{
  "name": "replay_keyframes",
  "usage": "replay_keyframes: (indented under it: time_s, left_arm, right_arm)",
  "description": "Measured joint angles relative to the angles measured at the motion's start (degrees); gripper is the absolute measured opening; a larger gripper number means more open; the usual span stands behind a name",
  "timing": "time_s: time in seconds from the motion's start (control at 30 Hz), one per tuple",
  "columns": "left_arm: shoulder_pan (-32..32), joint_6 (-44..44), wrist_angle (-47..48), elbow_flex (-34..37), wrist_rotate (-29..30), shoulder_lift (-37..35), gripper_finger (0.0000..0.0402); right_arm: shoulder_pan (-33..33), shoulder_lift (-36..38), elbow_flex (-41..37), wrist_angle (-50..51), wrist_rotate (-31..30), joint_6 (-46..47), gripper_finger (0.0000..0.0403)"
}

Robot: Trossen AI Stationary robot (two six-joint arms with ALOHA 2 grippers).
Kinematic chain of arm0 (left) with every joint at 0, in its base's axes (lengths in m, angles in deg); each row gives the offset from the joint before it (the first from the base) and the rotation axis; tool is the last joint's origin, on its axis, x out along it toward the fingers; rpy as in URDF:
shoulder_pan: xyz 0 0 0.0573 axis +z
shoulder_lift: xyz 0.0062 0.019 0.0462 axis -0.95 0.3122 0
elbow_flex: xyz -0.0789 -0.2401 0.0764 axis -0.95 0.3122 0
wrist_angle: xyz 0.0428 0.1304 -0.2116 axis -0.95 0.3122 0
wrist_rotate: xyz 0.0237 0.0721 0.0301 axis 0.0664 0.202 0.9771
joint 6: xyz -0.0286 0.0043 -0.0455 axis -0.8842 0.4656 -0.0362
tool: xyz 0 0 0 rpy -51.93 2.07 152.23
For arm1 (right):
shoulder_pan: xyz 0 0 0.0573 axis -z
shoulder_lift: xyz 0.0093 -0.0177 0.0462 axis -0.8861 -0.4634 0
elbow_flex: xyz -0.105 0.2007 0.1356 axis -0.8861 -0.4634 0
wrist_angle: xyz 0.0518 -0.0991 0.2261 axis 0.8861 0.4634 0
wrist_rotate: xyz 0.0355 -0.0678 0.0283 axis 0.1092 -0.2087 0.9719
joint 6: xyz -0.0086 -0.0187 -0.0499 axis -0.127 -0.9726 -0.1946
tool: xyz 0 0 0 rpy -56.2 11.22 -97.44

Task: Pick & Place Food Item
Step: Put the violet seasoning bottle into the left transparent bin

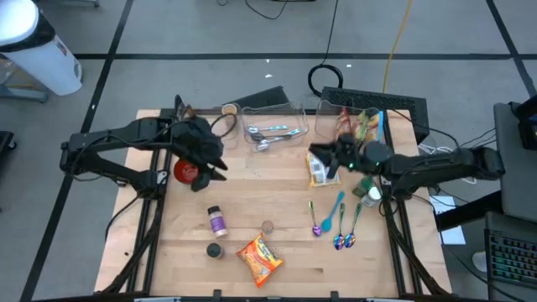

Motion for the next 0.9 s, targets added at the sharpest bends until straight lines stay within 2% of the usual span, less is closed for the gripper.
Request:
replay_keyframes:
  time_s: [0.2, 0.33, 0.43, 0.67, 0.9]
  left_arm:
    - [-4.4, -1.1, 8.7, 0.0, 0.8, 0.0, 0.0177]
    - [-7.1, -5.5, 13.5, 0.0, 1.0, 0.0, 0.0177]
    - [-9.1, -11.0, 14.8, 0.1, 3.2, 0.0, 0.0177]
    - [-14.2, -30.8, 16.8, 0.1, 11.7, 0.0, 0.0177]
    - [-21.3, -60.4, 20.7, 0.1, 20.0, 0.0, 0.0177]
  right_arm:
    - [-10.4, -10.7, 0.7, -9.1, -7.5, -0.1, 0.0107]
    - [-13.6, -17.5, 5.0, -8.4, -7.7, -0.2, 0.0107]
    - [-15.1, -22.2, 9.5, -6.8, -7.6, -2.7, 0.0107]
    - [-15.5, -27.6, 17.2, -5.6, -7.4, -15.7, 0.0107]
    - [-14.3, -23.1, 17.9, -5.1, -7.5, -27.6, 0.0107]
